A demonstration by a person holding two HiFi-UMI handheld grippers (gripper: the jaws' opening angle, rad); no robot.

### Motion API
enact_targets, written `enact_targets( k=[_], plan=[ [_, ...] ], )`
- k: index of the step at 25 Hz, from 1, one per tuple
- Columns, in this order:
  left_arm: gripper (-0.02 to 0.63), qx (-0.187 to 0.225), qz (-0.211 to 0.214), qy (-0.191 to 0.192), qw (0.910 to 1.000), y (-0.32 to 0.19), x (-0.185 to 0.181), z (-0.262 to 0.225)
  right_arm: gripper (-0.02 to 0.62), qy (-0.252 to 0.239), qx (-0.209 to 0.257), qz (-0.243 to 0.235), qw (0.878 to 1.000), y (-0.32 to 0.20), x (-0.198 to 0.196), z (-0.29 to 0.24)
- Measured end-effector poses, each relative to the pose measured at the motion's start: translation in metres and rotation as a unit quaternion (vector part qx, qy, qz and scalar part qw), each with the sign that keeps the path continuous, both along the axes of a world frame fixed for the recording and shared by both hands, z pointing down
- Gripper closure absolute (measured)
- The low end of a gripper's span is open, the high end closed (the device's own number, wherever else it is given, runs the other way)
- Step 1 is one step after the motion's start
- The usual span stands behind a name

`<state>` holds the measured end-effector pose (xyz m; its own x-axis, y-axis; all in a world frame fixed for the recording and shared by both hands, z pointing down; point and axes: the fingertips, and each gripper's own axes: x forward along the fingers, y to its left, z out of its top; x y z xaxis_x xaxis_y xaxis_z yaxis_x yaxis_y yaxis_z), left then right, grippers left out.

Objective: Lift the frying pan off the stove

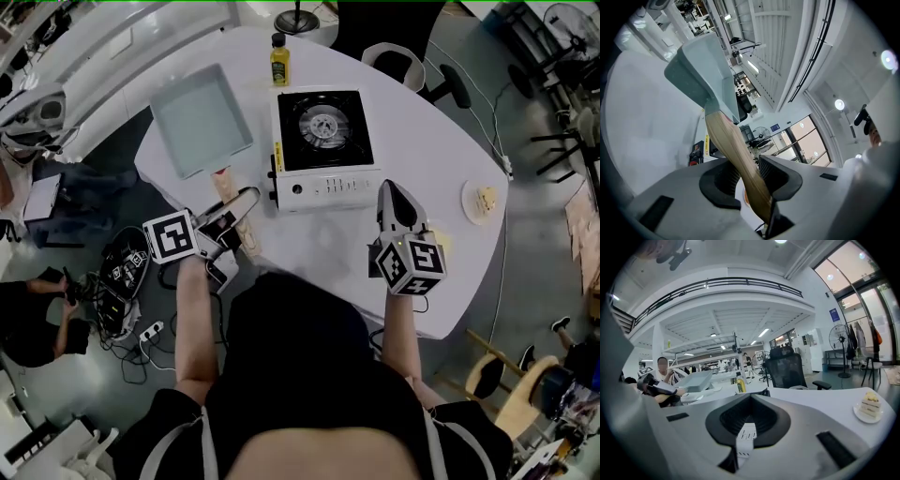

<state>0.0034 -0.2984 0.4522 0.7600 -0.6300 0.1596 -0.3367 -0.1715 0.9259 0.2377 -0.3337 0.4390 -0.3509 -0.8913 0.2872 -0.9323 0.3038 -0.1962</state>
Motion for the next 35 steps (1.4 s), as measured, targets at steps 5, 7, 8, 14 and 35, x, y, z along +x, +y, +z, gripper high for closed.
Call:
enact_targets(
  k=[5, 7, 8, 14, 35],
  plan=[
    [0.483, -0.002, -0.011, -0.007, 0.9999, 0.007, -0.011, 0.005, 0.589, 0.004, -0.003, -0.007, 1.0, 0.005, -0.008, 0.002],
    [0.483, -0.001, -0.011, 0.002, 0.9999, 0.007, -0.011, 0.005, 0.589, 0.004, -0.003, -0.008, 1.0, 0.006, -0.01, 0.002],
    [0.482, -0.002, -0.011, 0.006, 0.9999, 0.007, -0.01, 0.006, 0.589, 0.005, -0.003, -0.008, 1.0, 0.006, -0.01, 0.003],
    [0.48, -0.011, -0.004, 0.028, 0.9995, 0.008, -0.003, 0.01, 0.589, 0.006, -0.001, -0.01, 1.0, 0.007, -0.009, 0.002],
    [0.477, -0.015, 0.012, 0.027, 0.9994, 0.01, 0.009, 0.013, 0.589, 0.018, 0.0, -0.008, 1.0, 0.011, -0.006, 0.003]
  ],
)
